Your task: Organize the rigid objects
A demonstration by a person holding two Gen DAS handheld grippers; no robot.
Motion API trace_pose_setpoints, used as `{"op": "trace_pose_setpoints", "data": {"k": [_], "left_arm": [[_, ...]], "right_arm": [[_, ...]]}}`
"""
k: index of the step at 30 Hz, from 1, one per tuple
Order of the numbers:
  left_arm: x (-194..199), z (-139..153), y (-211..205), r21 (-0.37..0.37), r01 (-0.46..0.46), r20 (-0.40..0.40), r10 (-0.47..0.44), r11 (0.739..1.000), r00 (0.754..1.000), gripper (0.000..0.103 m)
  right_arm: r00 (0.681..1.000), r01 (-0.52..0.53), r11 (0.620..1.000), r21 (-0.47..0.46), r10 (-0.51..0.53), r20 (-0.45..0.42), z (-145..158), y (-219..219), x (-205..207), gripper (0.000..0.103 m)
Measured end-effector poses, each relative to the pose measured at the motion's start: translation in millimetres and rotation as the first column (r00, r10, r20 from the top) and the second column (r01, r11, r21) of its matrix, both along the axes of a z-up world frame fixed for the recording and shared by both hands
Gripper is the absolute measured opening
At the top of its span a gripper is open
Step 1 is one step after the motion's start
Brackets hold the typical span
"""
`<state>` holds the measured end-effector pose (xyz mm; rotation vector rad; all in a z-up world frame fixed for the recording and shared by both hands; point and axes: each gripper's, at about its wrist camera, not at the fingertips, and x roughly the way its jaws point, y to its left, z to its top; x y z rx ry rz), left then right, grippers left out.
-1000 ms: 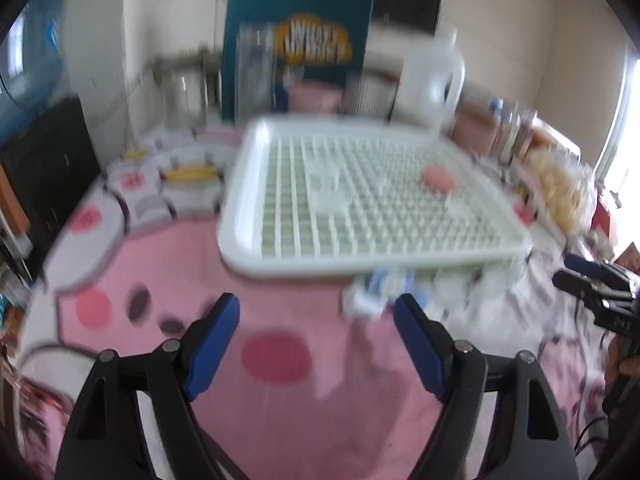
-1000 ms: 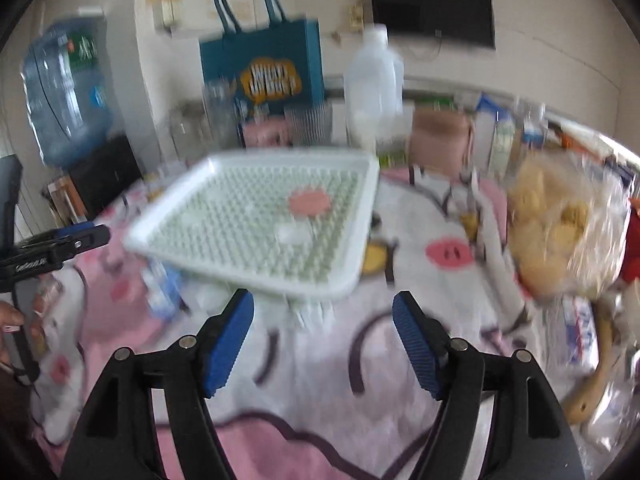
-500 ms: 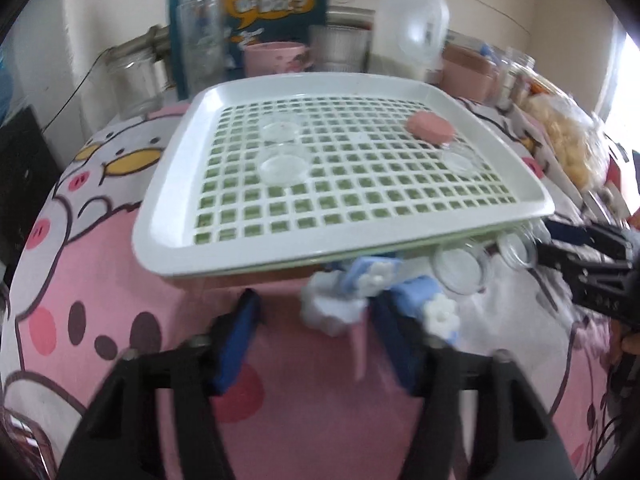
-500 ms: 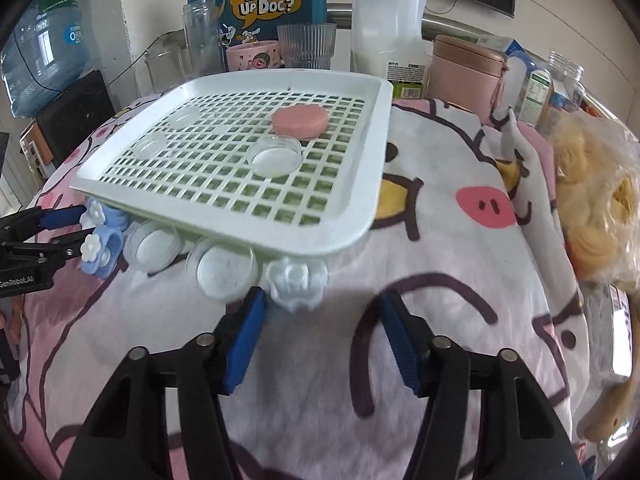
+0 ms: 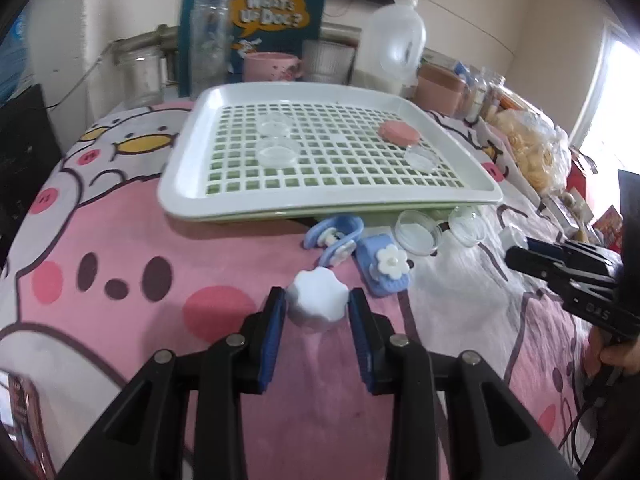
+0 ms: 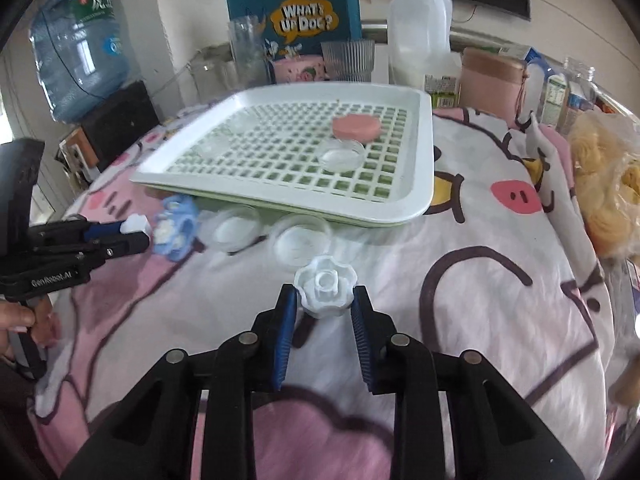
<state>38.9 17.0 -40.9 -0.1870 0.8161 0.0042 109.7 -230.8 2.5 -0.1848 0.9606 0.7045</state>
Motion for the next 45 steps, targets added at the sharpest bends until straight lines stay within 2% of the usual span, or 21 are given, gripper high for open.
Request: {"op": "trace_pose_setpoints", "data": {"k": [5,8,10,13,17,32,37,41,45], "left_arm": [[-3,9,-4,-0.019,0.007,0.057,-0.005,1.0,0.998,0.032],[-3,11,-7,-0.018,0.006,0.09,-0.004,1.0,0.996,0.032],[-5,10,-10,0.019,-0.003,0.111,0.001,1.0,0.994,0.032],[-6,11,-12,0.038,-0.006,0.122,0.001,0.999,0.993,0.032],[-6,10,-14,0.051,-0.004,0.12,-0.002,0.999,0.993,0.032],[-5,8,-21,0.101,-0.007,0.109,-0.004,0.995,0.994,0.032],[-4,7,-18,0.093,-0.021,0.102,0.012,0.995,0.995,0.032],[-9,10,-19,0.09,-0.019,0.131,0.007,0.996,0.991,0.032],[-22,18,-19,0.097,-0.036,0.204,0.015,0.995,0.979,0.032]], "right_arm": [[0.999,-0.042,0.998,0.053,0.04,0.037,18,21,-14,0.027],[0.997,-0.065,0.997,0.048,0.062,0.043,16,36,-21,0.027],[0.996,-0.062,0.998,0.032,0.06,0.058,12,42,-25,0.027],[0.993,-0.078,0.997,-0.006,0.078,0.087,7,51,-30,0.027],[0.989,-0.095,0.995,-0.004,0.095,0.111,9,51,-35,0.027],[0.995,-0.066,0.99,0.128,0.056,0.086,16,33,-32,0.027],[0.996,-0.059,0.988,0.144,0.048,0.078,16,31,-30,0.027],[0.997,-0.063,0.988,0.138,0.057,0.052,13,32,-27,0.027],[0.996,-0.073,0.988,0.133,0.066,0.055,12,33,-28,0.027]]}}
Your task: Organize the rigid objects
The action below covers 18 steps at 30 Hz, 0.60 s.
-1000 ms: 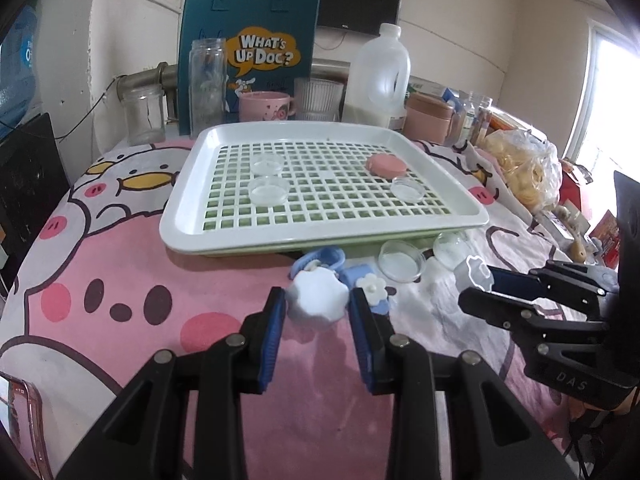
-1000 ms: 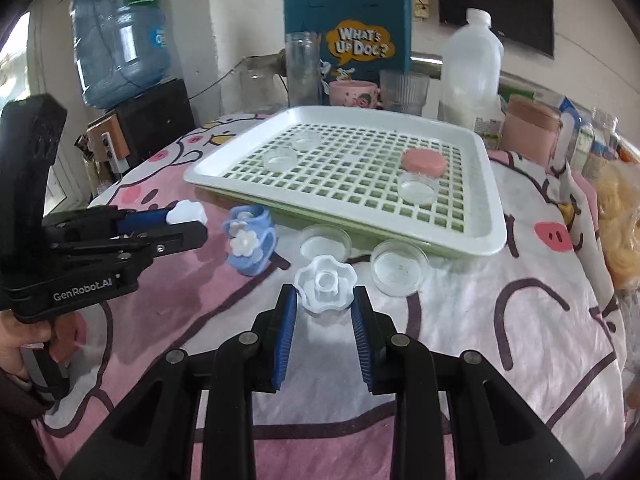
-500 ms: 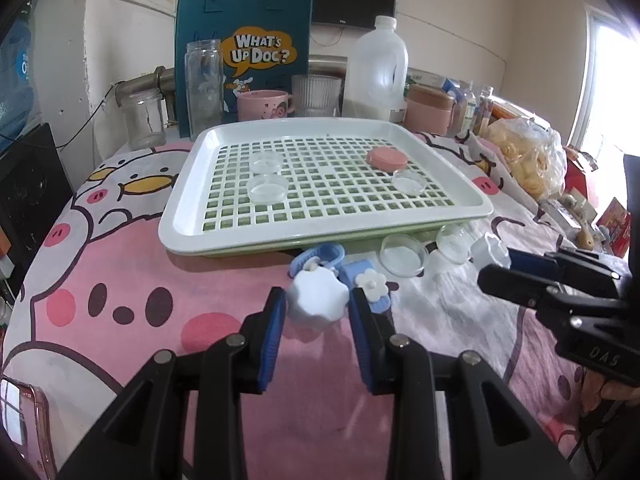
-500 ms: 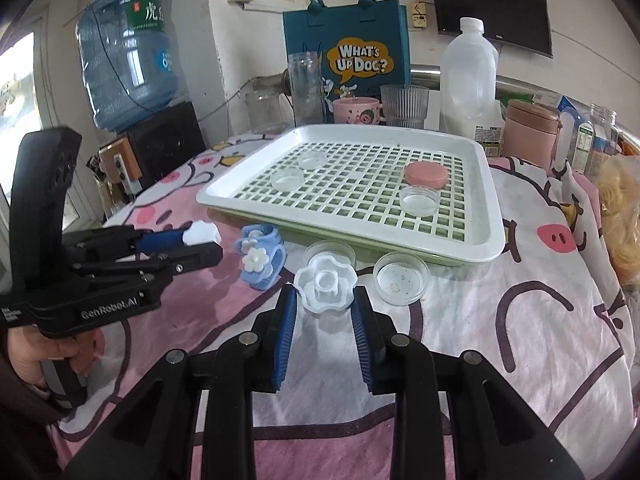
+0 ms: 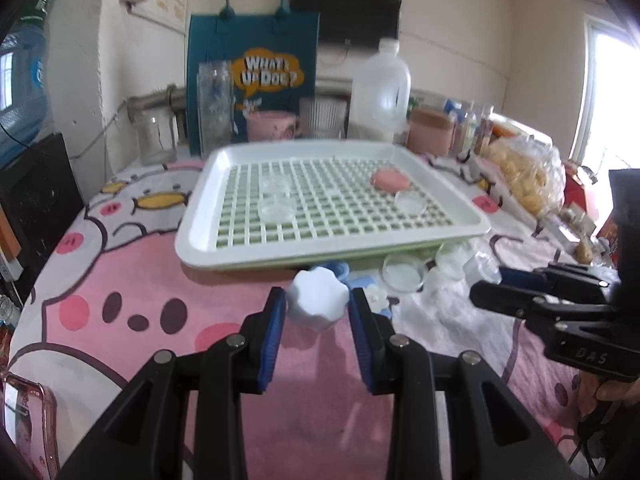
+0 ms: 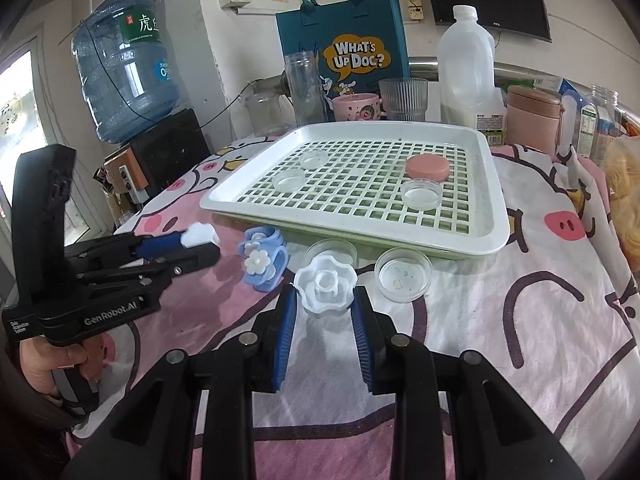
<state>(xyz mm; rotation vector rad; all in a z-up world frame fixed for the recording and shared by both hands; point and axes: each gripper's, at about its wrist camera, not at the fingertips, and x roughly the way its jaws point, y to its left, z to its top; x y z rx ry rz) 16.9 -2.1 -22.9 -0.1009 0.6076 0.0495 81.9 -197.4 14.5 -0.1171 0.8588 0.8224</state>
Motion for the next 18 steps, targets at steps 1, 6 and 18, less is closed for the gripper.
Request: {"op": "trace_pose_setpoints", "data": {"k": [1,6,18], "left_arm": [[-1,1,-1,0.003,0.005,0.008,-0.005,1.0,1.0,0.032],[0,2,0,-0.009,0.022,0.01,-0.022,1.0,1.0,0.032],[3,0,-1,-0.002,0.005,-0.01,-0.005,1.0,1.0,0.032]], "right_arm": [[1.0,-0.002,1.0,0.0,0.002,0.009,1,0,-2,0.027],[0.998,0.008,1.0,0.017,-0.009,0.061,8,-4,-8,0.027],[0.99,0.109,0.993,-0.039,-0.105,0.095,8,-7,-6,0.027]]}}
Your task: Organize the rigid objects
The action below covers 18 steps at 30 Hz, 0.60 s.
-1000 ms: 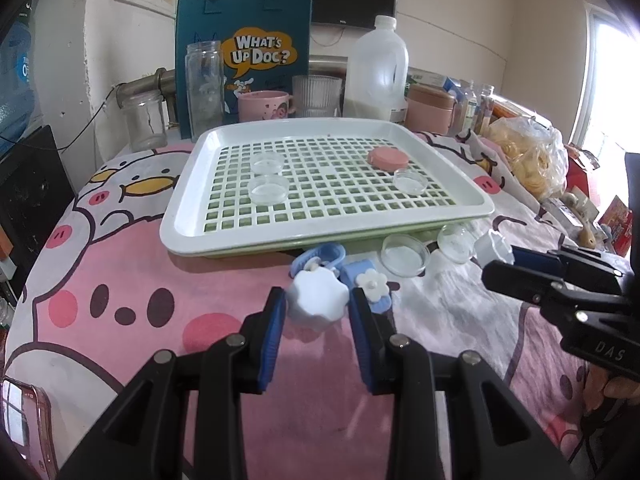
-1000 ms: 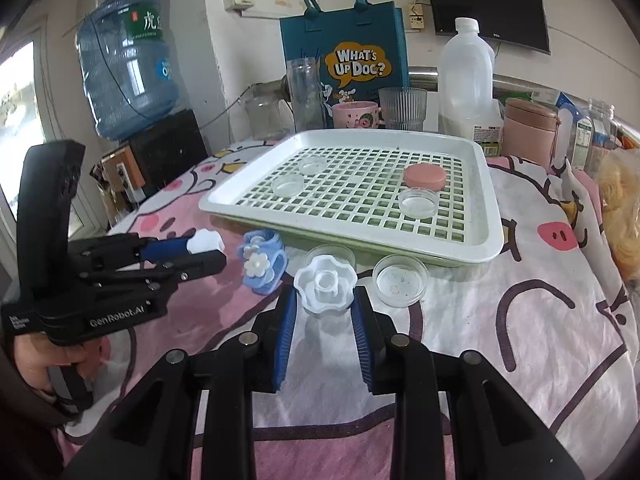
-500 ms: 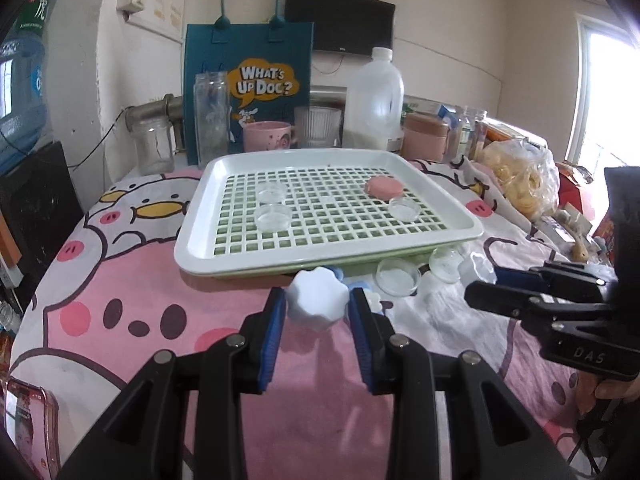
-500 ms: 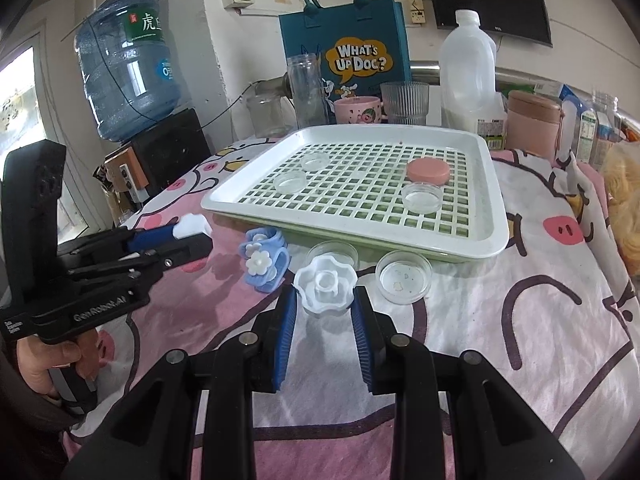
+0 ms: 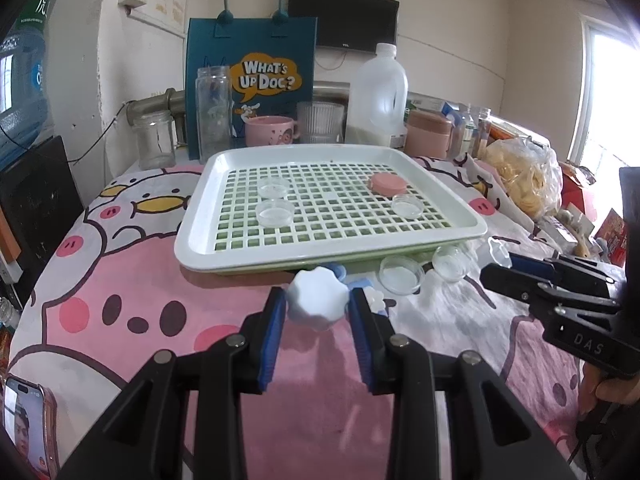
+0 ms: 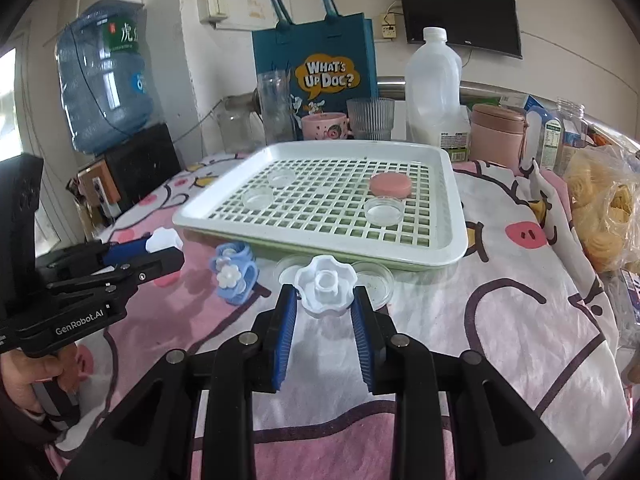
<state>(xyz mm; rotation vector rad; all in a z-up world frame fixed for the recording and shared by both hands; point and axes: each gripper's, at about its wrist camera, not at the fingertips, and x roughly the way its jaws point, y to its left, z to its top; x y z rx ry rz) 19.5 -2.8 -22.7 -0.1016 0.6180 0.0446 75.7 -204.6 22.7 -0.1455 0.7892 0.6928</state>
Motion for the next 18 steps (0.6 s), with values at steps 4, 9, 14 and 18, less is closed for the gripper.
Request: {"op": "trace_pose_setpoints", "data": {"k": [4,9,14,18], "left_arm": [[-2,1,-8,0.032,0.026,0.008,-0.026,0.999,1.0,0.032],[-2,2,-13,0.064,0.032,0.014,-0.033,0.997,0.999,0.032],[-4,3,-8,0.04,0.022,0.025,-0.023,0.999,0.999,0.032],[-12,7,-13,0.067,0.026,0.066,-0.031,0.997,0.997,0.032]], "right_arm": [[1.0,0.013,1.0,0.013,-0.013,0.015,2,-3,-2,0.027],[0.999,0.02,0.999,0.031,-0.021,0.025,5,-7,-3,0.027],[0.999,0.004,0.999,0.041,-0.006,0.042,7,-6,-6,0.027],[0.999,0.016,0.997,0.073,-0.018,0.037,9,-13,-4,0.027]]}}
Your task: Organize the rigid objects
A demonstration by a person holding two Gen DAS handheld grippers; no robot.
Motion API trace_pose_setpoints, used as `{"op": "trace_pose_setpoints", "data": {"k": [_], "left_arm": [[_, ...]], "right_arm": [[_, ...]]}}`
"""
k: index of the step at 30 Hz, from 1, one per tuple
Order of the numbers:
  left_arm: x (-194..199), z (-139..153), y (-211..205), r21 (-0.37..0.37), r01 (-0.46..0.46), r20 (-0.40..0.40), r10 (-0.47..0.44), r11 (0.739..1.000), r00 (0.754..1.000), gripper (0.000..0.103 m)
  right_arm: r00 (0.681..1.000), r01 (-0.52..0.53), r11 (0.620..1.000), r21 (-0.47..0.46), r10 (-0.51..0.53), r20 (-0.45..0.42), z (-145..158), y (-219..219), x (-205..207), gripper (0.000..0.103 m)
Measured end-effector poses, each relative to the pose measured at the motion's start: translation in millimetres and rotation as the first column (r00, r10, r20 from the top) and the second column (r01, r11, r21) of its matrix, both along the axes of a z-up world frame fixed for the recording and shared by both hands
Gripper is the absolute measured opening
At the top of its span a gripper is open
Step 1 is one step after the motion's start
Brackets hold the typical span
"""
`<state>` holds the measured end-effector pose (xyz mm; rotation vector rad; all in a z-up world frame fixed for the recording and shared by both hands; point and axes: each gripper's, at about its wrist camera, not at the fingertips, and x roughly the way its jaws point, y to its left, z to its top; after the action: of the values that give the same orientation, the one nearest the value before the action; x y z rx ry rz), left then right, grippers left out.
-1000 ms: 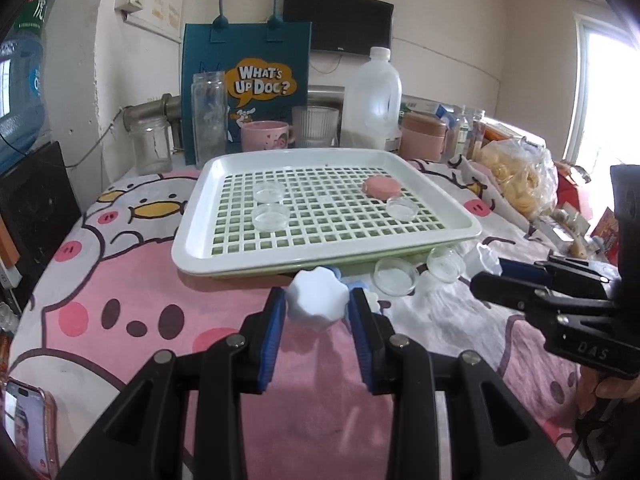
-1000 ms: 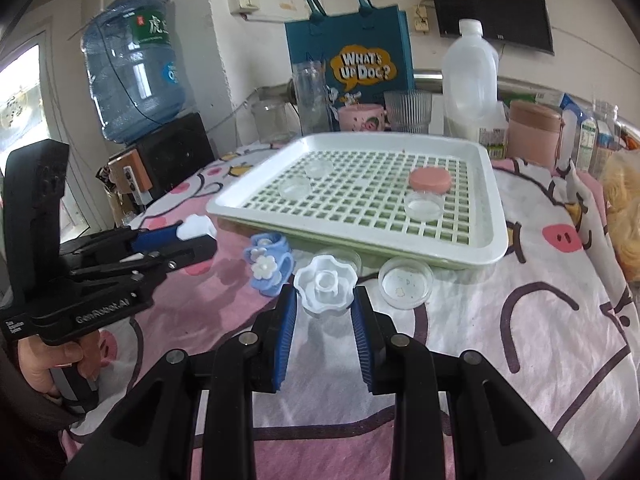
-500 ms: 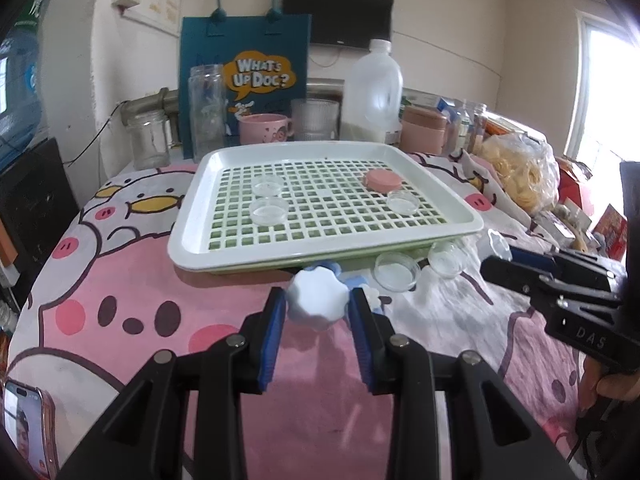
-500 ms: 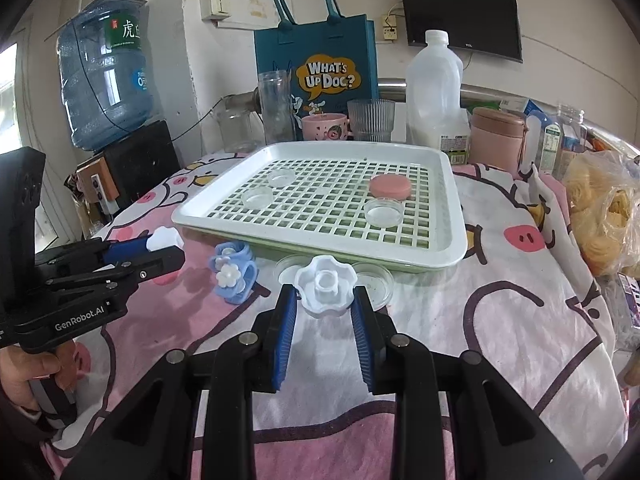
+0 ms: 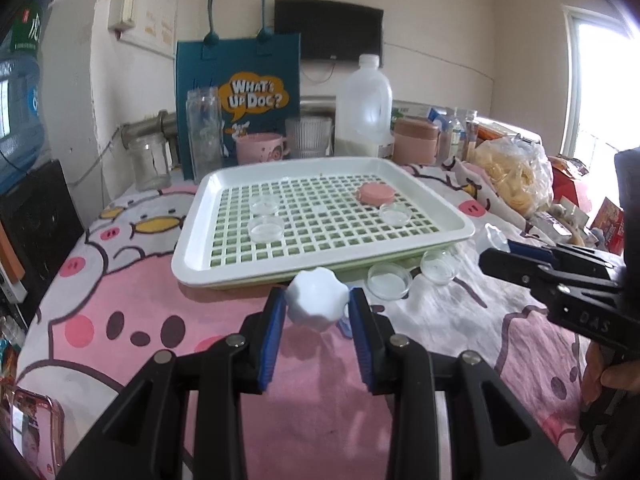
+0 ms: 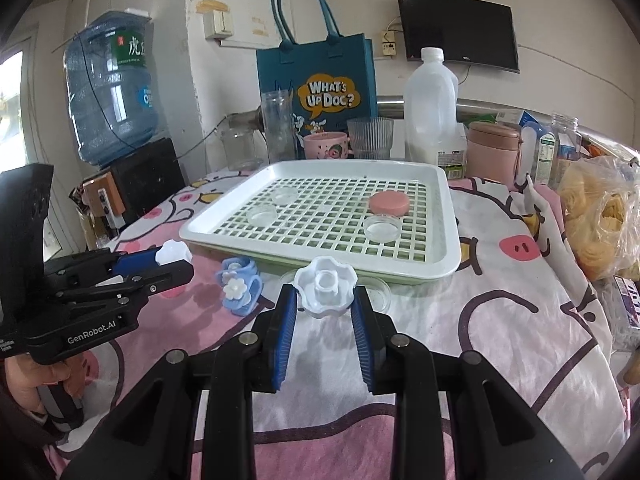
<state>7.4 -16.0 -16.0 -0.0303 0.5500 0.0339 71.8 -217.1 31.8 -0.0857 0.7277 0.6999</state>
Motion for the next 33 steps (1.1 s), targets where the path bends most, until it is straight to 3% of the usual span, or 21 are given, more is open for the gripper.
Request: {"op": "trace_pose_setpoints", "data": {"k": [4,11,19,23,26,29,33], "left_arm": [[-1,1,-7,0.038,0.014,0.011,-0.015,0.999,1.0,0.032],[2,0,-10,0.039,0.035,-0.006,-0.035,0.999,0.999,0.032],[3,-1,-7,-0.001,0.063,-0.014,-0.063,0.998,0.998,0.032],[6,-3,-4,-0.031,0.07,-0.032,-0.071,0.997,0.997,0.032],[10,0,1,-0.093,0.084,-0.055,-0.09,0.992,0.994,0.032],[14,21,5,-0.108,0.081,-0.028,-0.085,0.991,0.996,0.032],[42,52,27,-0.183,0.053,-0.008,-0.056,0.982,0.998,0.032]], "right_arm": [[0.999,0.014,1.0,0.02,-0.013,-0.045,-3,-5,8,0.027],[0.992,0.073,0.995,0.066,-0.066,-0.106,-6,-18,18,0.027],[0.994,0.063,0.994,0.089,-0.054,-0.097,-5,-21,18,0.027],[0.991,0.048,0.994,0.094,-0.035,-0.133,-9,-19,22,0.027],[0.987,0.04,0.995,0.088,-0.026,-0.157,-10,-17,26,0.027],[0.99,0.014,0.994,0.109,0.001,-0.141,9,-17,30,0.027],[0.997,-0.05,0.996,0.079,0.055,-0.058,51,-4,48,0.027]]}}
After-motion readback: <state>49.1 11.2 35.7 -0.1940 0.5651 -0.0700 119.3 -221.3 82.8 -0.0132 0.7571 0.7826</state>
